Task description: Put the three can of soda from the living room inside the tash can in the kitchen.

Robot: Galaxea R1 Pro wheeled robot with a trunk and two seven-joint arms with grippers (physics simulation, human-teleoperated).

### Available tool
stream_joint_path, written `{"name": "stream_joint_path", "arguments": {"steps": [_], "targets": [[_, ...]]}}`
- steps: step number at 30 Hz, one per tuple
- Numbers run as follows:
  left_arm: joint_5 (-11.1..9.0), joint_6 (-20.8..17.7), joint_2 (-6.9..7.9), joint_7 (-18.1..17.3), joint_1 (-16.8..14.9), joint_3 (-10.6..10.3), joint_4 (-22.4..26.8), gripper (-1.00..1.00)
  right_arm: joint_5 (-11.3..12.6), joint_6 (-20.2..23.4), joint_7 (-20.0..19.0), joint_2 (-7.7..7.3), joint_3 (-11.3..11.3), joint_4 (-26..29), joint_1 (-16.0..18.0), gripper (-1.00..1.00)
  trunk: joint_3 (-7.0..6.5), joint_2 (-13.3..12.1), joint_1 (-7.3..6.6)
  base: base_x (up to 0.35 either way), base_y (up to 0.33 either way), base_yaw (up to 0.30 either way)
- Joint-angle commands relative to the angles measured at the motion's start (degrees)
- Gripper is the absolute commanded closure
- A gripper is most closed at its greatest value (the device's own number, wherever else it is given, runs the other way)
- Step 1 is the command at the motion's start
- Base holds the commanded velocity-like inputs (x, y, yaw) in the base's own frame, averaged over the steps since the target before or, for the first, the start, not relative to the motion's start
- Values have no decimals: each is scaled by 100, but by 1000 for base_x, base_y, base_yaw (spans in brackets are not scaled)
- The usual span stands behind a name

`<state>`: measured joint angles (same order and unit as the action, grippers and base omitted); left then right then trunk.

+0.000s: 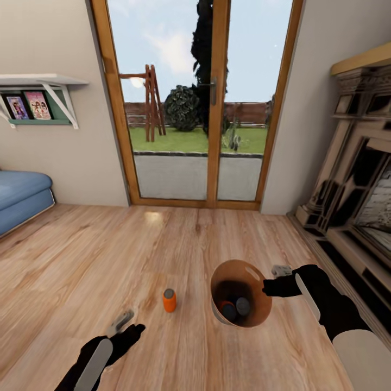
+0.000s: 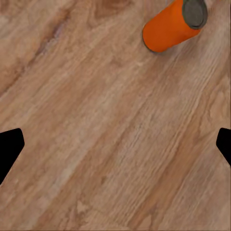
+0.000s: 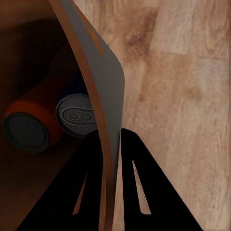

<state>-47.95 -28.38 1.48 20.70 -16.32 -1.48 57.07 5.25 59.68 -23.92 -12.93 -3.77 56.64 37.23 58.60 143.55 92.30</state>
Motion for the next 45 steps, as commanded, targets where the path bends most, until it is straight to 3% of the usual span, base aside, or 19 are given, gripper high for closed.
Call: {"name": "stream_joint_path", "arguments": {"steps": [1,4,6,7,8,9,10,14,21,24,30,38,41,42,45], "targets": [[58,-17,-6,6,-112,-34,-93,-100,219,32,-43,1,3,4,3,100,-1,1,-1,346,0,0],[143,-36,-61,305,-730,-743,-735,-100,219,32,-43,-32,20,27,3,100,-1,1,-1,346,0,0],[160,-34,-191,791,-1006,-986,-940,-100,213,32,-43,-31,0,40,3,100,-1,1,-1,346,0,0],[260,-30,-332,1249,-1203,-1095,-1025,-100,208,32,-43,-29,-16,45,3,100,-1,1,-1,346,0,0],[439,-27,-427,1385,-1261,-1120,-1047,-100,207,32,-43,-33,-20,47,3,100,-1,1,-1,346,0,0],[807,-3,-559,1509,-1312,-1137,-1069,-100,210,32,-43,-41,-23,56,3,100,-1,1,-1,345,0,0],[1004,16,-623,1556,-1331,-1139,-1078,-100,210,32,-43,-45,-25,71,3,100,-1,1,-1,346,0,0],[1329,61,-725,1625,-1359,-1144,-1090,-100,206,32,-43,-45,-27,104,3,100,-1,1,-1,346,0,0],[1349,265,-752,1624,-1365,-1159,-1130,-100,206,32,-43,-64,-13,292,-8,100,-1,1,-1,346,0,0],[1352,283,-789,1614,-1365,-1163,-1416,-100,205,32,-43,-72,-10,338,-14,100,-1,1,-1,345,-30,0],[1354,153,-904,1410,-1365,-1168,-1868,-100,205,32,-52,-118,27,554,-38,100,-1,1,-1,346,-88,0],[1355,64,-934,1195,-1365,-1169,-1966,-100,205,32,-52,-122,34,581,-40,100,-1,1,-1,307,-92,0],[1258,53,-929,1339,-1365,-1086,-1965,-100,212,32,-55,-122,40,583,-37,100,-1,1,-1,66,-20,0],[1123,-19,-929,1462,-1365,-1069,-1961,-100,219,32,-61,-125,42,584,-37,100,22,2,2,24,-7,0],[998,-405,-893,1538,-1365,-1051,-1962,-100,249,32,-79,-223,46,720,-22,100,88,6,10,11,-3,0]]}}
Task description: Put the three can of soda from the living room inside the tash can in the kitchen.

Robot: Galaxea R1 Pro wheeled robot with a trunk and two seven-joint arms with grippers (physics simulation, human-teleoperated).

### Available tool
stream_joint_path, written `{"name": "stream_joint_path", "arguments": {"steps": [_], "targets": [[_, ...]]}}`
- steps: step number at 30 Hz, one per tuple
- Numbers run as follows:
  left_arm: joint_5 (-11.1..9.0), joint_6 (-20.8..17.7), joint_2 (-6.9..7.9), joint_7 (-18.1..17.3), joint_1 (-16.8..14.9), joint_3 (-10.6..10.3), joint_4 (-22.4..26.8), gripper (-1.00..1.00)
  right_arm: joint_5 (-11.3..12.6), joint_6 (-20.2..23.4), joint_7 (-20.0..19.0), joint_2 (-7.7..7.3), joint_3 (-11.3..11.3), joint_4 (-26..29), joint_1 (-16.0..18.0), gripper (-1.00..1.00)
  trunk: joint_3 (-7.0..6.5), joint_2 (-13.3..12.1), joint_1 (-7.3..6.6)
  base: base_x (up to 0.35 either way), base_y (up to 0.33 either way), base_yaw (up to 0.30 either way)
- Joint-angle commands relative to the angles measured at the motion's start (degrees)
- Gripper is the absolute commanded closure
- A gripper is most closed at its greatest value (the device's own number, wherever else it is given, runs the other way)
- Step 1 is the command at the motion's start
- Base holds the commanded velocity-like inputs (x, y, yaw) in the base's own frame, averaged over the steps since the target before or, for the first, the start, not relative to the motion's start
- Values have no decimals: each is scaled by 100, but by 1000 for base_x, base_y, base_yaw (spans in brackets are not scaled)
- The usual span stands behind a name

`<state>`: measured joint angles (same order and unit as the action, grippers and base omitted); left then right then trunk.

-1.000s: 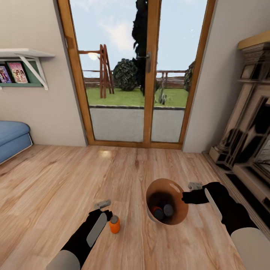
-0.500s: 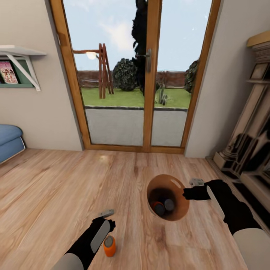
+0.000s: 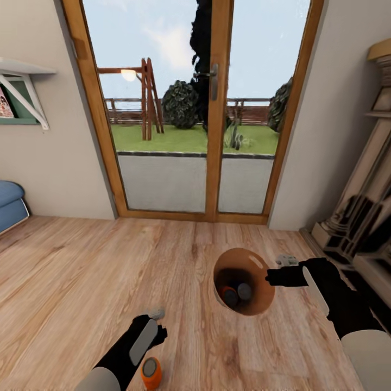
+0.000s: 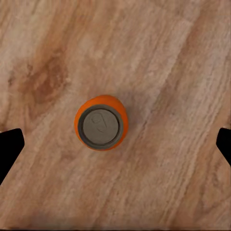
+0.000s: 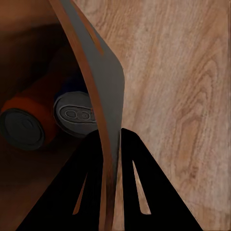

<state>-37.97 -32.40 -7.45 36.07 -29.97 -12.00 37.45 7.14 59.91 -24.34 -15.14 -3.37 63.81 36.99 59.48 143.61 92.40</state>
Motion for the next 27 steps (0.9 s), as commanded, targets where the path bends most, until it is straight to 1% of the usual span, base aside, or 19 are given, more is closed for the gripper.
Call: {"name": "stream_joint_path", "arguments": {"steps": [1,2,3,4,5,6,7,10,13,15,18,19,21,23,24,25,26,27], "targets": [[-15,-66,12,23,0,19,-4,-100,79,9,-44,-130,2,88,4,100,23,2,2,4,-1,0],[-21,-89,16,37,0,28,-7,-100,92,9,-47,-202,1,132,6,100,45,3,5,3,-1,0],[-29,-121,22,61,0,42,-11,-100,140,9,-71,-335,-3,210,7,100,67,5,7,2,-1,0],[-35,-147,23,75,0,50,-14,-100,231,9,-155,-435,-6,264,8,100,89,6,10,1,0,0],[-43,-183,24,88,0,58,-16,-100,375,9,-379,-548,-14,313,0,100,111,7,12,0,0,0],[-47,-196,24,89,0,59,-19,-100,409,9,-454,-589,-19,331,-8,100,133,9,15,0,0,0],[-50,-220,24,91,0,62,-24,-100,457,9,-563,-661,-30,374,-23,100,155,10,17,0,0,0],[-53,-257,28,88,-30,59,-43,-100,514,9,-693,-773,-44,616,-73,100,222,14,25,0,0,0],[-53,-336,31,56,-127,58,-97,-100,531,9,-730,-808,-44,799,-172,100,288,18,33,0,0,0],[-53,-401,35,23,-271,57,-204,-100,538,9,-745,-821,-48,988,-250,100,333,21,38,0,0,0],[-53,-398,40,-77,-502,54,-529,-100,541,9,-753,-829,-49,1134,-288,100,399,25,46,0,0,0],[-48,-380,39,-166,-582,52,-707,-100,542,9,-754,-837,-48,1174,-298,100,421,26,48,0,0,0],[-25,-311,36,-341,-654,43,-920,-100,545,9,-755,-901,-45,1269,-337,100,466,29,54,0,0,0],[-5,-218,36,-494,-699,27,-1063,-100,602,9,-760,-1097,-46,1480,-401,100,510,31,59,0,0,0],[0,-195,36,-536,-710,20,-1098,-100,691,9,-762,-1192,-44,1580,-436,100,532,33,61,0,0,0],[2,-184,36,-551,-714,15,-1111,-100,754,9,-762,-1235,-44,1619,-455,100,554,34,64,0,0,0],[4,-168,35,-572,-720,6,-1129,-100,908,9,-763,-1313,-43,1681,-492,100,576,36,66,0,0,0],[5,-161,34,-580,-722,2,-1136,-100,991,9,-764,-1351,-43,1705,-508,100,599,37,69,0,0,0]]}}
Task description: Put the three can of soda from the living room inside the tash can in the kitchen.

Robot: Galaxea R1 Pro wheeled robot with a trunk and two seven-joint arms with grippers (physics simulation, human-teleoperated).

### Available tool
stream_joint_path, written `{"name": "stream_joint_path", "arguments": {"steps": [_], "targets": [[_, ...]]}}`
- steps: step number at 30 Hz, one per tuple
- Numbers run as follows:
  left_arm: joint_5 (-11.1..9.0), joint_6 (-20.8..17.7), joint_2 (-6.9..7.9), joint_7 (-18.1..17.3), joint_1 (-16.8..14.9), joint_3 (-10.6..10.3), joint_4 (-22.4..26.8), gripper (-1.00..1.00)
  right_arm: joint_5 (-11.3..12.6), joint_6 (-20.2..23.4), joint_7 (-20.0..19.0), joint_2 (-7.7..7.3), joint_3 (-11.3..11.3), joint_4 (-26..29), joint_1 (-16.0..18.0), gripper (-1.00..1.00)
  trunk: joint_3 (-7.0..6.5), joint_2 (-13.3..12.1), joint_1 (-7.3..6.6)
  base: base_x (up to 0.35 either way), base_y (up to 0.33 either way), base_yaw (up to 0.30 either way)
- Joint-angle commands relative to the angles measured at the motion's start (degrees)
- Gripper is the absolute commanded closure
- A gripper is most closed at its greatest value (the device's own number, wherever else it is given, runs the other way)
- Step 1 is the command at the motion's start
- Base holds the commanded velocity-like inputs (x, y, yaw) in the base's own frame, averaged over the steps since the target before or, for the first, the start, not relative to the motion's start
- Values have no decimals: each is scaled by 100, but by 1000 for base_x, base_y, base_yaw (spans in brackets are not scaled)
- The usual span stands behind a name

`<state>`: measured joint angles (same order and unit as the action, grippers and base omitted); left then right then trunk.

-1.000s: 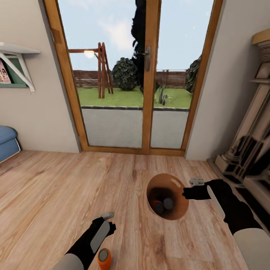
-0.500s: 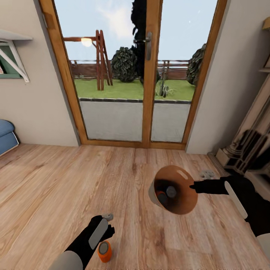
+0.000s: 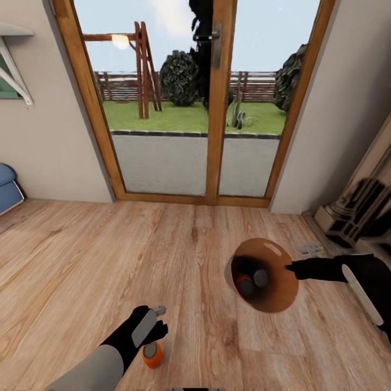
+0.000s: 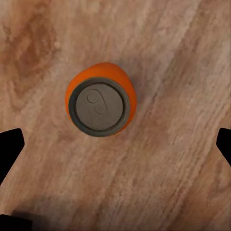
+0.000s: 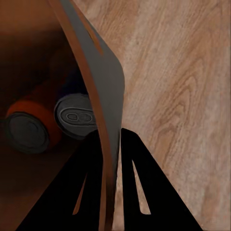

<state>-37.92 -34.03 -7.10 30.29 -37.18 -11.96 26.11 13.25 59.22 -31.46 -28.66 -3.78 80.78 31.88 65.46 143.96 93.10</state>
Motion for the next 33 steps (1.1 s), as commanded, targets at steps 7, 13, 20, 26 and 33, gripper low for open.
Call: {"name": "stream_joint_path", "arguments": {"steps": [7,13,20,26,33], "targets": [[12,58,2,-33,-8,-36,-26,-100,810,78,-53,-314,-23,99,-67,100,155,10,17,0,0,0],[22,155,-1,-36,-9,-55,-27,-100,838,78,-53,-339,-53,-405,-39,100,288,18,32,0,0,0],[32,196,6,-40,-22,-164,-23,-100,845,78,-53,-342,-53,-521,-35,100,443,28,50,0,0,0],[35,351,39,-117,-112,-195,-19,-100,845,78,-53,-350,-53,-461,-41,100,576,36,66,0,0,0],[47,379,176,-371,-220,-199,-19,-100,847,78,-53,-351,-53,-418,-42,100,731,45,84,0,0,0]]}}
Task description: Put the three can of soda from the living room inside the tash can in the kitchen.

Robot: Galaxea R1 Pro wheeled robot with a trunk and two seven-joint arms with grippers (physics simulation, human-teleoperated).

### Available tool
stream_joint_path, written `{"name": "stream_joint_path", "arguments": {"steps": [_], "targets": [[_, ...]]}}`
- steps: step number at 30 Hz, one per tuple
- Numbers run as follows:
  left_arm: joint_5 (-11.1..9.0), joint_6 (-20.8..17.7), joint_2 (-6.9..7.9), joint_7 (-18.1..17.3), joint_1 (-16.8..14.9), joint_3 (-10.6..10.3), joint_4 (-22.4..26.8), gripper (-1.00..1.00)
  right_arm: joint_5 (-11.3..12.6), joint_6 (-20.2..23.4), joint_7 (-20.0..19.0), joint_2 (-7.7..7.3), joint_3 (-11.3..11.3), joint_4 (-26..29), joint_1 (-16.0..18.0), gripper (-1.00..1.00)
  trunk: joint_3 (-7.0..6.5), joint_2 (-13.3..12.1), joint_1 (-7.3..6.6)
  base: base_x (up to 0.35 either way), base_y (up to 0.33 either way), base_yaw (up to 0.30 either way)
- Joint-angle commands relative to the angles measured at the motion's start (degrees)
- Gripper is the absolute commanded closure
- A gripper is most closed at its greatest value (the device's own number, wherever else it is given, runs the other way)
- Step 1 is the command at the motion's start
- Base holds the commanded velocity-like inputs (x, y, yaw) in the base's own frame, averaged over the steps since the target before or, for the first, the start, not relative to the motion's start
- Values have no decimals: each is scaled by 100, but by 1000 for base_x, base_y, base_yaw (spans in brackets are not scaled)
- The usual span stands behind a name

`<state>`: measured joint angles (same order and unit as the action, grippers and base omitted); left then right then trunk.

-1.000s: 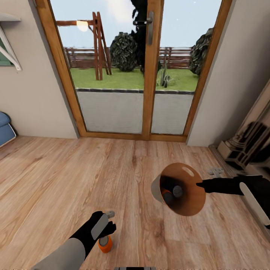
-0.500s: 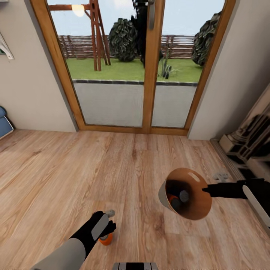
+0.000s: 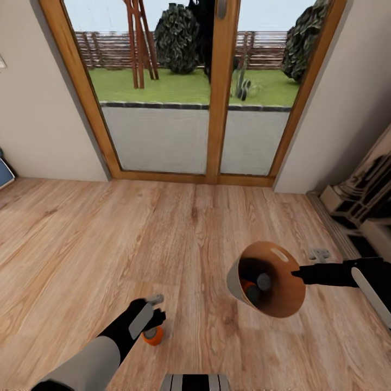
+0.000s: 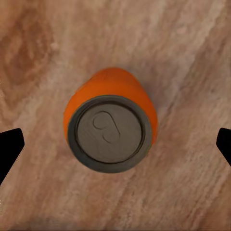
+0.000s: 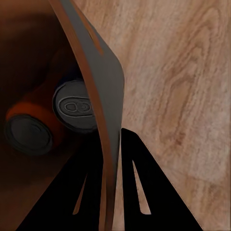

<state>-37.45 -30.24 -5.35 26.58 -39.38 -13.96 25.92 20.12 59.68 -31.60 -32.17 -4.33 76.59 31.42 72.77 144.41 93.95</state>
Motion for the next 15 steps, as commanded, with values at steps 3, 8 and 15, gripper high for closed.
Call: {"name": "stream_joint_path", "arguments": {"steps": [3,8,15], "targets": [[-5,1,22,-13,-41,1,-1,-100,160,32,-39,0,2,4,4,100,67,5,7,0,0,0],[-7,1,34,-20,-89,-1,-8,-100,164,32,-39,-7,2,12,0,100,177,11,20,0,0,0],[-8,1,12,-22,-107,-2,-8,-100,201,32,-39,-15,10,272,-20,100,332,21,38,0,0,0]]}}
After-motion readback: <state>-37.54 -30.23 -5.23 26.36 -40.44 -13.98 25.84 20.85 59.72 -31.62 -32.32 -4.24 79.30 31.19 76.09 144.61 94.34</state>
